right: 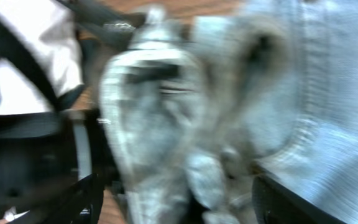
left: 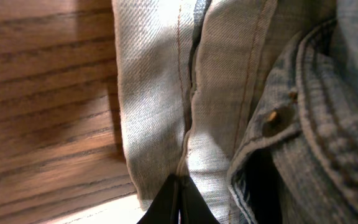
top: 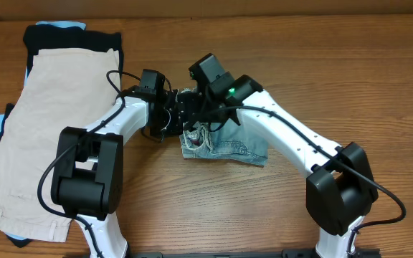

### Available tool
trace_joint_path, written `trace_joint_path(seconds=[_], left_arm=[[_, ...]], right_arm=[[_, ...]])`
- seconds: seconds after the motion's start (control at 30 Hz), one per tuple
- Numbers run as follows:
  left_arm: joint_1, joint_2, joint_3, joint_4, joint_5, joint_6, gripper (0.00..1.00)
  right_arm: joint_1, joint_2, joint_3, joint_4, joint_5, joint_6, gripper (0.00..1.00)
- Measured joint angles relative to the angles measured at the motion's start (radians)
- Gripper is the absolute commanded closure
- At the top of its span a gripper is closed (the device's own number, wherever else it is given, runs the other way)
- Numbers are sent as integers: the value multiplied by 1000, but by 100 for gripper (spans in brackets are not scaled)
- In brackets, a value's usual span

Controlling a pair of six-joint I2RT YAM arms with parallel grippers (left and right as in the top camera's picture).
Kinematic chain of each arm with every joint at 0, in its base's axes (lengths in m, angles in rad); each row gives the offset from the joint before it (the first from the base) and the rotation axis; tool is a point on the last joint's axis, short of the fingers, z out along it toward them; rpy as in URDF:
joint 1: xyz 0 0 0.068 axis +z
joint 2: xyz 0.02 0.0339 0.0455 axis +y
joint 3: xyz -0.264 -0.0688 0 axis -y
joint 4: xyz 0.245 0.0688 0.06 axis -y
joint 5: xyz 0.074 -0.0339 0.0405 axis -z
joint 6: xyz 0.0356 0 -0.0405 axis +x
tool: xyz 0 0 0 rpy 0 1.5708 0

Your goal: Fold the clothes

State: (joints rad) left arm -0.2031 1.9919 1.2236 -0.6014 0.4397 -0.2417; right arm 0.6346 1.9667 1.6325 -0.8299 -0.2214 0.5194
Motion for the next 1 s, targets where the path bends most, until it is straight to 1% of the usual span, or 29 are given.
trace_joint_path(seconds=[0.07,0.1,0.13,0.17,0.2,0.23,0.33,0.37,0.4,0.53,0.63,0.77,0.87,1.0], left_arm=[[10,0,3,-24,-1,0,96],[19,0,8,-63,-6,2,88],[28,0,14,-93,-8,5,77],[45,0,27,-145,-13,16,64],[59,0,43,-186,-19,16,57],[79,0,72,-241,-29,20,51],[138,0,215,-423,-71,51,40],[151,0,256,-457,-80,56,37],[165,0,317,-510,-93,67,35],[204,-1,510,-627,-134,99,24],[204,-2,607,-663,-145,117,19],[203,-2,665,-663,-146,122,16],[203,-2,669,-666,-147,122,16],[203,-2,669,-666,-150,122,16]], right_arm=[[-29,0,5,-53,-5,1,19],[-52,0,10,-87,-8,1,19],[-74,-1,16,-118,-8,1,19],[-104,-5,19,-150,-9,0,19],[-124,-10,20,-174,-11,0,17],[-154,-19,21,-209,-11,-5,16],[-221,-48,24,-306,-9,-30,15],[-237,-55,24,-333,-8,-45,15],[-247,-60,24,-351,-7,-58,15],[-252,-68,-14,-359,0,-100,15],[-246,-68,-103,-342,4,-115,15],[-246,-68,-232,-308,10,-146,15],[-246,-68,-320,-244,13,-157,15],[-246,-69,-394,-163,47,-154,15]])
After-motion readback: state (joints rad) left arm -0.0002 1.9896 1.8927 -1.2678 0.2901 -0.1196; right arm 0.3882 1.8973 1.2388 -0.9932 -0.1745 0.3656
